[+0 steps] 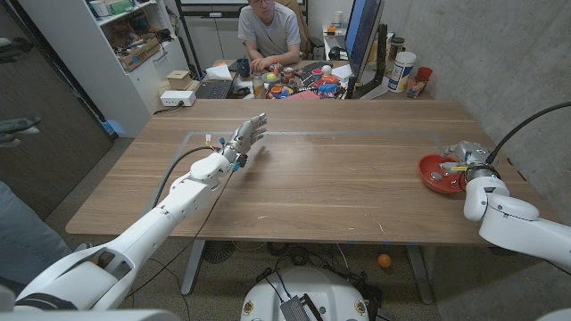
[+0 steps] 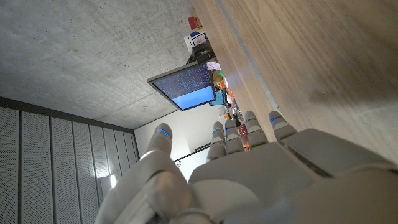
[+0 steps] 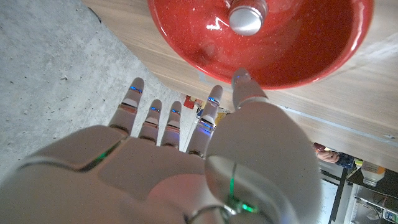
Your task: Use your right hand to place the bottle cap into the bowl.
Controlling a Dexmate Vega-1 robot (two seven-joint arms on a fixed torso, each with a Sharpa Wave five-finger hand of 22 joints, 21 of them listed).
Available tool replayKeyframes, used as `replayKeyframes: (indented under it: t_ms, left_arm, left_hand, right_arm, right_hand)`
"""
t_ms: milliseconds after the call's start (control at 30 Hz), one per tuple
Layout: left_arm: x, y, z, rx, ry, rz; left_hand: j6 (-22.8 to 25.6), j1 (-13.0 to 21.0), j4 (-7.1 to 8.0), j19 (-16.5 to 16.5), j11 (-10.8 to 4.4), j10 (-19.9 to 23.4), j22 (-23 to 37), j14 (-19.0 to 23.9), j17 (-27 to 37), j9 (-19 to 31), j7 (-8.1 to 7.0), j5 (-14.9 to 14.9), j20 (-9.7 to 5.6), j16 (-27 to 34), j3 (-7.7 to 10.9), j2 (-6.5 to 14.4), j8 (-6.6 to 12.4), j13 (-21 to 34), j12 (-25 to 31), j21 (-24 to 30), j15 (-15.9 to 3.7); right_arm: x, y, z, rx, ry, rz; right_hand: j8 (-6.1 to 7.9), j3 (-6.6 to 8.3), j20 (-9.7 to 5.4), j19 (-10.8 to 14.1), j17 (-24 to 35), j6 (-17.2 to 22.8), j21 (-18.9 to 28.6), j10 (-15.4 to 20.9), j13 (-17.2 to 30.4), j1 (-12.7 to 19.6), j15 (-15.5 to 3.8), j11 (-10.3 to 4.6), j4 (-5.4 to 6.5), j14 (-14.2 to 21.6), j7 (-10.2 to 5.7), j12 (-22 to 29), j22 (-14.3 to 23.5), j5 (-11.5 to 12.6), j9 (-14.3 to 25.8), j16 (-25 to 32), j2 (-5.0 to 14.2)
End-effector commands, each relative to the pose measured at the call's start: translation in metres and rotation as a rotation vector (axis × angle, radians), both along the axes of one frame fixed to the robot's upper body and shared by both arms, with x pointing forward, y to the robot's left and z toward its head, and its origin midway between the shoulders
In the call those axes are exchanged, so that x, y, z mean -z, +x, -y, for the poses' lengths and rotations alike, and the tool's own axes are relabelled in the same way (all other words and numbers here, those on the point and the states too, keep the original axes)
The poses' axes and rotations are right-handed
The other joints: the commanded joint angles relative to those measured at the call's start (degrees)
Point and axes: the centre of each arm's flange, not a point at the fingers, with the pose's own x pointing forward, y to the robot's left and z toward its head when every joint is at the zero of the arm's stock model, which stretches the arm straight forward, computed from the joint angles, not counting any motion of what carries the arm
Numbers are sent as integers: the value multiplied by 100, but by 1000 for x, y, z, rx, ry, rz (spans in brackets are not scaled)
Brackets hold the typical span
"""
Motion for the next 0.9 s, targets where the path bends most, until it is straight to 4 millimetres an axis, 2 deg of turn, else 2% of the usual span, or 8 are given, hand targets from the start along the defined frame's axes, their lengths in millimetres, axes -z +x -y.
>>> replayKeyframes:
  t_ms: [33, 67, 200, 500, 567, 900]
  left_arm:
    - [4, -1, -8, 1, -12, 3]
    - [4, -2, -9, 0, -12, 3]
    - [6, -3, -11, -1, -15, 1]
    - [1, -5, -9, -19, -3, 12]
    - [0, -6, -7, -25, -2, 18]
    - [-6, -12, 14, -69, -9, 53]
  left_hand:
    - [62, 1, 7, -21, 9, 13, 26, -14, 21, 19, -2, -9, 36, -19, 42, 41, 31, 15, 20, 22, 38]
    - [62, 1, 7, -24, 0, 16, 26, -15, 21, 19, -1, -9, 34, -19, 43, 41, 31, 15, 21, 21, 37]
    - [66, 1, 6, -21, 1, 17, 26, -14, 21, 19, 0, -9, 34, -19, 44, 42, 32, 15, 22, 23, 36]
    - [50, -1, 7, -16, 38, 23, 26, -20, 21, 19, -9, -9, 13, -20, 47, 43, 25, 15, 24, 27, 27]
    - [50, -2, 7, -21, 33, 32, 26, -19, 21, 19, -9, -8, 1, -20, 47, 43, 25, 15, 27, 26, 24]
    - [35, -2, 5, -25, -20, 42, 25, -31, 20, 19, -25, -9, -12, -23, 50, 42, 21, 14, 29, 26, -34]
  right_arm:
    - [-7, -10, -6, -37, 26, 116]
    - [-8, -10, -7, -41, 33, 128]
    - [-12, -11, -14, -72, 38, 168]
    - [-25, -10, -27, -193, 85, 307]
    - [-28, -8, -29, -232, 107, 338]
    - [-44, 3, -26, -410, 149, 446]
  right_hand:
    - [-95, 46, 9, 161, 12, -189, 43, 166, 10, -60, 6, -83, 46, 114, -173, 27, 4, 22, 12, 27, 85]
    - [-130, 52, 10, 185, 11, -251, 43, 182, 9, -63, 1, -89, 47, 133, -228, 21, 2, 20, 9, 26, 95]
    - [-234, 56, 11, 248, 11, -451, 43, 225, 7, -89, 13, -94, 61, 167, -277, 4, -1, 10, -1, 17, 132]
    - [-260, 1, 10, 335, 25, -485, 45, 385, 5, -260, 48, -74, 152, 329, -270, 23, -3, -20, -11, 63, 175]
    - [-258, -12, 6, 406, 16, -466, 53, 456, 3, -293, 96, -19, 152, 457, -269, 23, -3, -31, -17, 90, 170]
    - [-273, -55, 8, 518, 12, -481, 69, 525, -1, -397, 128, -2, 178, 533, -228, 9, -2, -49, -28, 86, 141]
